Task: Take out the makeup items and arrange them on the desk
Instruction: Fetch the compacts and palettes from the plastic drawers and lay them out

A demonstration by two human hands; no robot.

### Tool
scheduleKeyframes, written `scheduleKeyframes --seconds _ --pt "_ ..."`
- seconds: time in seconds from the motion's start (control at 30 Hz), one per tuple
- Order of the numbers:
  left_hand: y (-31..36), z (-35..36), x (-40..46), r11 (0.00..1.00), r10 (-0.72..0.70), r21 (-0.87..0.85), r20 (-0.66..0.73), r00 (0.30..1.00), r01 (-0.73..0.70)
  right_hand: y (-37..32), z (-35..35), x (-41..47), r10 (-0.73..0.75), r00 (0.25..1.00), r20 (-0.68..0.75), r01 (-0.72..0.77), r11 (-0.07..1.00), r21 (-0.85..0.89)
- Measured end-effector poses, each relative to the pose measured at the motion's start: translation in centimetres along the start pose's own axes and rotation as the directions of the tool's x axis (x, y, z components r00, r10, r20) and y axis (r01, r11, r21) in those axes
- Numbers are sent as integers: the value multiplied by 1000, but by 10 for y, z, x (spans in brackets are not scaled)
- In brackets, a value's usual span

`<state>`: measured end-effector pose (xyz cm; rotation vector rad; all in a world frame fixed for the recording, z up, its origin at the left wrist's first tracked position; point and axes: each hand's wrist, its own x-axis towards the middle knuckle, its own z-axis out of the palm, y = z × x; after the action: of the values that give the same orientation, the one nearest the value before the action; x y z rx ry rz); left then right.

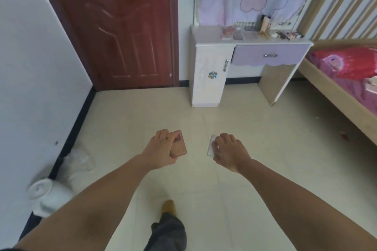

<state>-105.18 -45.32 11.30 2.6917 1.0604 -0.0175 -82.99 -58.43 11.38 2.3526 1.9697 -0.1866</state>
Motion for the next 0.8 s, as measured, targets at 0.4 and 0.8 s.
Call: scheduleKeyframes --seconds 0.4,0.8 --pt "-72 -77 314 989 139 38 41 989 -141 104 -50 263 187 982 10 -186 975 123" --pt "-76 -103 642 993 81 -85 56 995 -76 302 -89 550 121 993 -10 -119 986 120"
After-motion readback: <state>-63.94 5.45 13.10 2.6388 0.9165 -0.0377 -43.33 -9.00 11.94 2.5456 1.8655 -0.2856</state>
